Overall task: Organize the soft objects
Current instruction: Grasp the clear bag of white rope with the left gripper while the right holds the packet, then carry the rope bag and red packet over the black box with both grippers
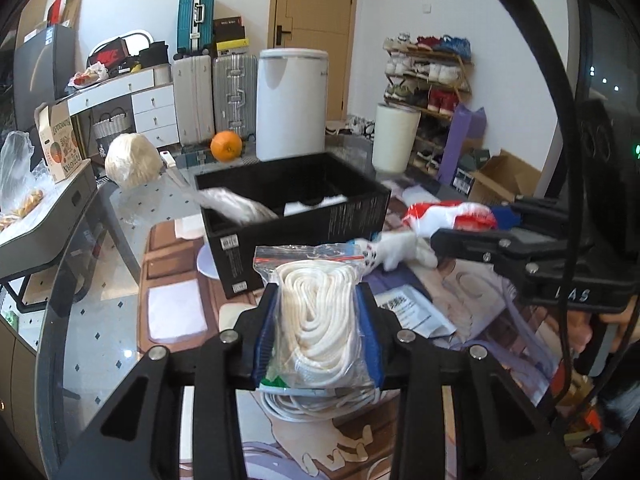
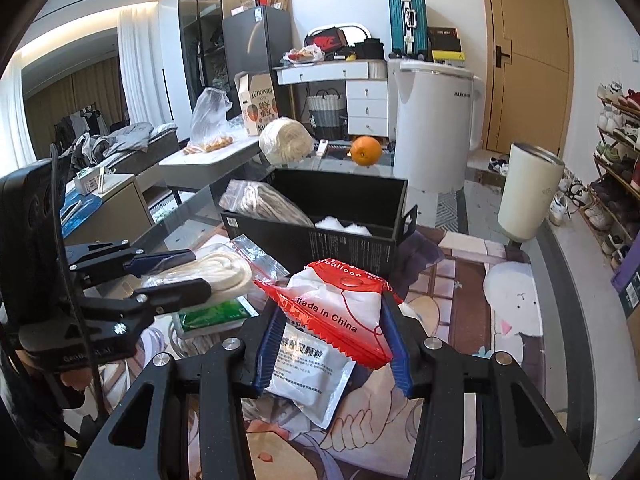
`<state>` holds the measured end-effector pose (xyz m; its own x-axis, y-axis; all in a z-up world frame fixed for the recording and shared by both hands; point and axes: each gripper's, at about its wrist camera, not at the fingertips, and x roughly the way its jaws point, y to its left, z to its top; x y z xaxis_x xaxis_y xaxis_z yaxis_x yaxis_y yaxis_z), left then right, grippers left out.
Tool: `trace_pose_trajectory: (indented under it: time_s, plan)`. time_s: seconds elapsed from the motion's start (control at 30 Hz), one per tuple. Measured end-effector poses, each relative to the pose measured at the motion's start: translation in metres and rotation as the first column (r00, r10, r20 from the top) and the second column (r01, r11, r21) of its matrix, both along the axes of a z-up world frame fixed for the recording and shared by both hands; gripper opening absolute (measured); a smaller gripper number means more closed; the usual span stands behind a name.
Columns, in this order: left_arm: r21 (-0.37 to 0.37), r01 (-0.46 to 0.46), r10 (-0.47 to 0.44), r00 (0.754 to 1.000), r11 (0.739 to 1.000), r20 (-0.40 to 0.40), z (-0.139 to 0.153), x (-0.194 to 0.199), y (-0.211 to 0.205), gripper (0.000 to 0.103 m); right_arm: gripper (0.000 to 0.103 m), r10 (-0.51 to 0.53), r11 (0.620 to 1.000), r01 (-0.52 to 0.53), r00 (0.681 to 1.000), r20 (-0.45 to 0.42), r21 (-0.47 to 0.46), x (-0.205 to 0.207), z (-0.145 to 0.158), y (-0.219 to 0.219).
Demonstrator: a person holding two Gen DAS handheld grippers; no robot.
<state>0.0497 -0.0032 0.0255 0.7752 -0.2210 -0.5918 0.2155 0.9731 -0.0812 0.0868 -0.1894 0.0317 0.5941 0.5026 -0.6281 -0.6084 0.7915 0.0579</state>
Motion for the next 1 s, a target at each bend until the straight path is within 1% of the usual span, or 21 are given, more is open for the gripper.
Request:
trace_pose_trajectory:
  time_s: [0.1, 0.2, 0.37, 0.7, 1.0]
  plan:
    - [-0.017, -0.005, 0.005, 0.999, 1.000, 0.035, 0.009, -0.004, 0.004, 0.036, 0.047, 0.004, 1.000, -0.004, 1.000, 0.015, 0.008, -0.001, 0.004, 0.000]
    - [-0.051, -0.006, 0.009, 0.998, 0.999, 0.061, 0.018, -0.003, 0.010, 0.036, 0.047, 0.006, 1.000, -0.006, 0.999, 0.033, 0.016, 0.000, 0.009, -0.001]
    - [-0.073, -0.017, 0.024, 0.995, 0.997, 0.099, 0.028, 0.000, 0.016, 0.036, 0.047, 0.005, 1.000, -0.006, 0.999, 0.053, 0.019, 0.006, 0.016, 0.001]
    - [-0.070, -0.013, 0.023, 0.989, 0.997, 0.143, 0.042, 0.014, 0.022, 0.036, 0.047, 0.015, 1.000, -0.017, 0.997, 0.079, 0.019, 0.023, 0.026, 0.012]
    - [-0.052, -0.019, 0.028, 0.986, 0.998, 0.165, 0.044, 0.039, 0.028, 0.036, 0.047, 0.027, 0.999, -0.030, 0.996, 0.088, 0.029, 0.045, 0.028, 0.026]
